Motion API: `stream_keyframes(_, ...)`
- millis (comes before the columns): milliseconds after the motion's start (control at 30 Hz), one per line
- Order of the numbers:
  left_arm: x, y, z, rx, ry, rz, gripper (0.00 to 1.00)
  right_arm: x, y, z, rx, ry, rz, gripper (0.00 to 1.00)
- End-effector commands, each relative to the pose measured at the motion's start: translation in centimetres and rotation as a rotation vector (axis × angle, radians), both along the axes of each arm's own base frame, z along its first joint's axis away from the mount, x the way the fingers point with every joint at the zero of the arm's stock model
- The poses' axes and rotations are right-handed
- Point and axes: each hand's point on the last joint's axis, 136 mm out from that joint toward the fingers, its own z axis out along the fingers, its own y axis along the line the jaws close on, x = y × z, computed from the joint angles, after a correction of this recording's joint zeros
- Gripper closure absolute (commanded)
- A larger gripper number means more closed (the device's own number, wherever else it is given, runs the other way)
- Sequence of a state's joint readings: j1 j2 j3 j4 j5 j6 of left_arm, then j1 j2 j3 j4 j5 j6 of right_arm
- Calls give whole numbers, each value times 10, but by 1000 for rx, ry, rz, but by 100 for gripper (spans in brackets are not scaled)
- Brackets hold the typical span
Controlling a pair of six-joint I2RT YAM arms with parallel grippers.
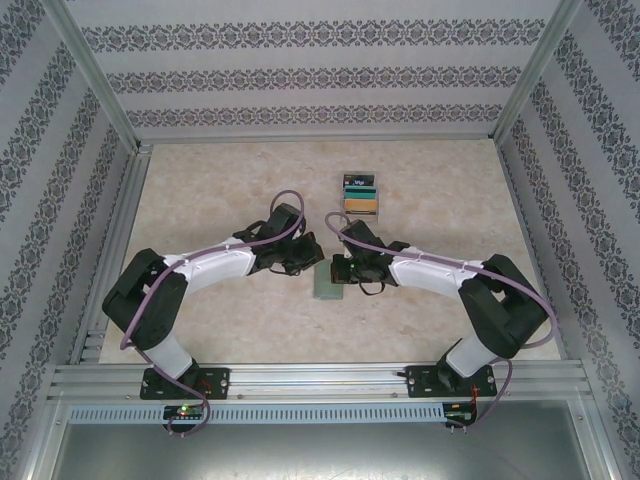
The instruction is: Take the credit cards out of the card holder
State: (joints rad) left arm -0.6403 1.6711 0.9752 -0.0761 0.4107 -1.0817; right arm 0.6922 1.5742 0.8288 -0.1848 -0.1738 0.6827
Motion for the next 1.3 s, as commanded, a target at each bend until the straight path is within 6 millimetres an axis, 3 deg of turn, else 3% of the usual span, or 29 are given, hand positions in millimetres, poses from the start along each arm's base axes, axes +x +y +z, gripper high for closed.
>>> stream_keyframes(0, -6, -11, -27, -32, 81, -11, 97, 7, 13, 10, 39, -25, 6, 100)
stream_keyframes(167, -19, -5, -71, 27, 223, 14, 99, 6, 12, 10, 44, -24, 5, 100)
stream_keyframes(300, -38, 28, -103, 295, 357, 0, 100, 7, 8, 16, 70, -34, -12, 100)
stream_keyframes(500, -49, 46, -124, 395, 407, -2, 100, 10, -12, 24, 109, -51, -64, 100)
stream_keyframes(667, -51, 49, -132, 411, 410, -14, 100, 7, -35, 27, 104, -58, -98, 100)
stream_keyframes(833, -46, 44, -128, 391, 383, -26, 100, 2, -38, 30, 99, -64, -69, 100)
stream_keyframes(900, -41, 38, -121, 357, 354, -31, 100, 0, -32, 30, 71, -68, -36, 79)
stream_keyframes(1100, -15, 28, -71, 230, 216, 15, 95, -6, -14, 23, -18, -74, 44, 66)
stream_keyframes(1267, -3, 45, -30, 198, 128, 79, 82, -8, -8, 20, -94, -82, 90, 61)
